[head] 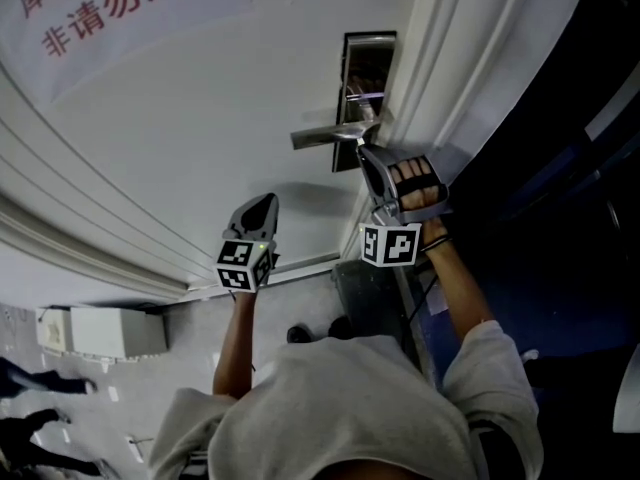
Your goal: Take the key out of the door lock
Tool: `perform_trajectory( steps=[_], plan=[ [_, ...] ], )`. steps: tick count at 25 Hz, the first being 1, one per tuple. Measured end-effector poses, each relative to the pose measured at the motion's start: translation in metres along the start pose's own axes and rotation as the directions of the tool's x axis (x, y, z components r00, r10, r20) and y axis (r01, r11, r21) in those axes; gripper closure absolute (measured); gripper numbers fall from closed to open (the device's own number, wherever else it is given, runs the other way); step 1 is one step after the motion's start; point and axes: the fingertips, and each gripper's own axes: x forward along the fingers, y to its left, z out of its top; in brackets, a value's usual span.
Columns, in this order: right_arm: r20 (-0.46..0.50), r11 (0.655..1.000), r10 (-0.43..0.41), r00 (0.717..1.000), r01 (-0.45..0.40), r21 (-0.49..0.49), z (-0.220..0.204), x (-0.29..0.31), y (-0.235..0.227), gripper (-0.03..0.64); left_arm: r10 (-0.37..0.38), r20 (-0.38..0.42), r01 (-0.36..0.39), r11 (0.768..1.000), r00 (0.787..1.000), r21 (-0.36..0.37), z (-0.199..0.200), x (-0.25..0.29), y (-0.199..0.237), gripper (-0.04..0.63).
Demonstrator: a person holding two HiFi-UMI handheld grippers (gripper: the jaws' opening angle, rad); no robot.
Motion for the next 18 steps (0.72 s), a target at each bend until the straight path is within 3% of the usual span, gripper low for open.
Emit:
perform_trajectory(
  steps=[6,11,15,18],
  plan=[
    [0.01,1.0,-0.006,1.0,0.006,0.013,0.0,-0.017,0.001,0.588,-0.016,0.002,0.016,1.0,1.0,0.003,0.002,0.002,-0.008,0.578],
    [0.008,0.997,-0.017,1.0,0.016,0.08,-0.004,-0.029,0.002,0.588,-0.026,0.006,0.025,1.0,1.0,0.01,0.005,0.003,-0.013,0.578],
    [0.012,0.979,0.002,1.0,-0.005,0.204,-0.007,-0.036,0.008,0.588,-0.019,0.008,0.018,1.0,1.0,0.015,0.007,0.0,-0.013,0.578],
    [0.016,0.942,0.013,1.0,-0.017,0.336,-0.009,-0.039,0.01,0.588,-0.011,0.01,0.011,1.0,1.0,0.017,0.008,-0.002,-0.01,0.578]
  ],
)
